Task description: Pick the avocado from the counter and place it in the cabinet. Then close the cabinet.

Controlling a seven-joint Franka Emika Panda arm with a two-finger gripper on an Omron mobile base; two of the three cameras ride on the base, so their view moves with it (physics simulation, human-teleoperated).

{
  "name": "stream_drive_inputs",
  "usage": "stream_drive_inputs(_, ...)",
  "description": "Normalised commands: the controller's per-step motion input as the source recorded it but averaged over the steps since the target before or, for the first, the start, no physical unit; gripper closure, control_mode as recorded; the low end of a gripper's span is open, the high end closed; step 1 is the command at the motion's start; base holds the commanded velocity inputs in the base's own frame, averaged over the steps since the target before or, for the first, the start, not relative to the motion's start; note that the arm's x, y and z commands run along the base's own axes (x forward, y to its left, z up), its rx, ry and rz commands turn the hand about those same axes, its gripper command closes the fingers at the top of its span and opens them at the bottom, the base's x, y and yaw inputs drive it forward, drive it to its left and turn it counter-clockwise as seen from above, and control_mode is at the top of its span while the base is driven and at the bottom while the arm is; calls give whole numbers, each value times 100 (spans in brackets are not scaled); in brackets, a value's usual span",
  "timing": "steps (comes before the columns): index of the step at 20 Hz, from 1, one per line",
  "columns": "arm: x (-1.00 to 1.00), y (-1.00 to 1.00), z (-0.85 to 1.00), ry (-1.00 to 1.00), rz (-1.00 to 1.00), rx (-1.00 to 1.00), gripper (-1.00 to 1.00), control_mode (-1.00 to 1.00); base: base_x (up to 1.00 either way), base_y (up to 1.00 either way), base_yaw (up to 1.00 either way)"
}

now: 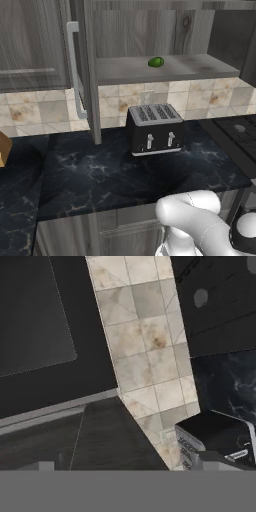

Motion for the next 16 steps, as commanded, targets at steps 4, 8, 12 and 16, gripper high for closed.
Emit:
stream_drive_inputs(4,0,71,10,-10,42,0,-100,-100,0,0,0)
stream_drive_inputs(8,0,87,32,-18,37,0,-100,-100,0,0,0)
stream_drive_inputs(12,0,90,54,-22,29,0,-100,-100,0,0,0)
stream_drive_inputs(16,45,100,36,-20,7,0,-100,-100,0,0,0)
